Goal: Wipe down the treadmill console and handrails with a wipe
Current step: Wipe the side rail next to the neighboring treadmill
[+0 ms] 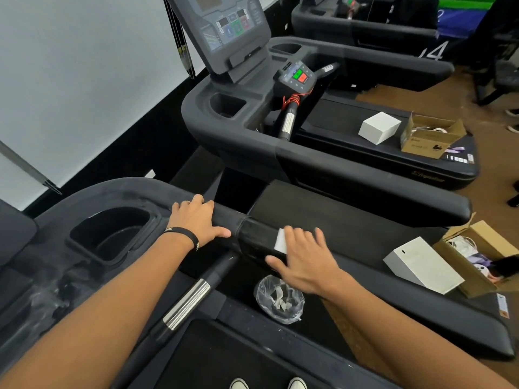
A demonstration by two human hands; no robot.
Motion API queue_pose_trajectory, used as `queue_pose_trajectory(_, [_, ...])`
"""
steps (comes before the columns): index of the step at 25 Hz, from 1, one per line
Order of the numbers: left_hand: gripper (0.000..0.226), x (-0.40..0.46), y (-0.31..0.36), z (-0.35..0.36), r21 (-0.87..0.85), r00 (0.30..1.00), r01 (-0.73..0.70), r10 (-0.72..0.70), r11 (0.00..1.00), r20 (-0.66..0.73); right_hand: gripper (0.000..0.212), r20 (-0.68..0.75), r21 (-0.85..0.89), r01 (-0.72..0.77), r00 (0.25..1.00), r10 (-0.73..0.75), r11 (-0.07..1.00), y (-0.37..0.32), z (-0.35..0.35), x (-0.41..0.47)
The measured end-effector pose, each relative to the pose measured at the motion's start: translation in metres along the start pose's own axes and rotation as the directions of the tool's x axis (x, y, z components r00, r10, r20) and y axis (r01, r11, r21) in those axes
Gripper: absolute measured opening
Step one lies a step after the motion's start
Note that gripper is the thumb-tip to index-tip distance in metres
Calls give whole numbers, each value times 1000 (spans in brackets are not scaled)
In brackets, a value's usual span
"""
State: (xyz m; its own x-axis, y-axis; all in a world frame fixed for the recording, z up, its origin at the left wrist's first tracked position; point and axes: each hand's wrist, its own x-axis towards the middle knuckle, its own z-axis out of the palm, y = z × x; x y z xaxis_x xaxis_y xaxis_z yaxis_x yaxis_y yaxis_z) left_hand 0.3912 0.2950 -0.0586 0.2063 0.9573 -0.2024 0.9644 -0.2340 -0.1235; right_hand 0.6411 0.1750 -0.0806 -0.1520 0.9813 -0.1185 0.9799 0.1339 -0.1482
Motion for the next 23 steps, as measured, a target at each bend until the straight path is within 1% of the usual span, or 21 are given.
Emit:
queue_pose_trajectory(3, [95, 1, 0, 2, 11, 1000, -12, 12, 1000, -6, 74, 70, -57, -100, 992, 103, 993, 66, -1, -51])
queue_pose_trajectory(5, [95, 2, 0, 2, 26, 1000, -5, 5, 1000, -4, 77, 124, -84, -168, 976, 177, 982, 94, -5, -78])
queue_pose_trajectory(7, [94, 4, 2, 1, 30, 1000, 9, -9, 1000, 4, 81, 141, -80, -202, 967, 212, 976, 96, -7, -79])
queue_pose_trajectory(9, [92, 5, 4, 0, 39, 1000, 10, -11, 999, 21, 78, 142, -18, -208, 968, 208, 978, 74, -14, -58])
queue_pose_trajectory(12, [86, 8, 6, -5, 40, 1000, 9, -10, 999, 28, 81, 122, 106, -138, 985, 125, 985, 23, -14, -5])
queue_pose_trajectory(14, [84, 6, 7, -7, 31, 999, 14, -16, 999, 33, 88, 108, 139, -108, 990, 94, 984, -14, -8, 32])
queue_pose_trajectory(16, [86, 3, 10, -6, 35, 999, 15, -16, 999, 37, 91, 84, 129, -81, 994, 70, 988, -43, 0, 53])
queue_pose_trajectory(17, [87, 2, 11, -4, 37, 999, 15, -16, 999, 36, 92, 42, 87, -44, 998, 41, 995, -51, 4, 54])
queue_pose_trajectory(19, [89, 0, 11, -3, 31, 999, 19, -20, 999, 47, 99, -36, -47, 71, 997, -73, 996, -48, 10, 40])
queue_pose_trajectory(21, [90, 0, 9, -4, 12, 998, 22, -22, 1000, 59, 99, -69, -177, 201, 974, -216, 963, -19, 16, 12])
queue_pose_trajectory(23, [92, -2, 8, -3, -3, 998, 23, -23, 1000, 58, 93, -65, -236, 304, 943, -327, 923, 15, 18, -18])
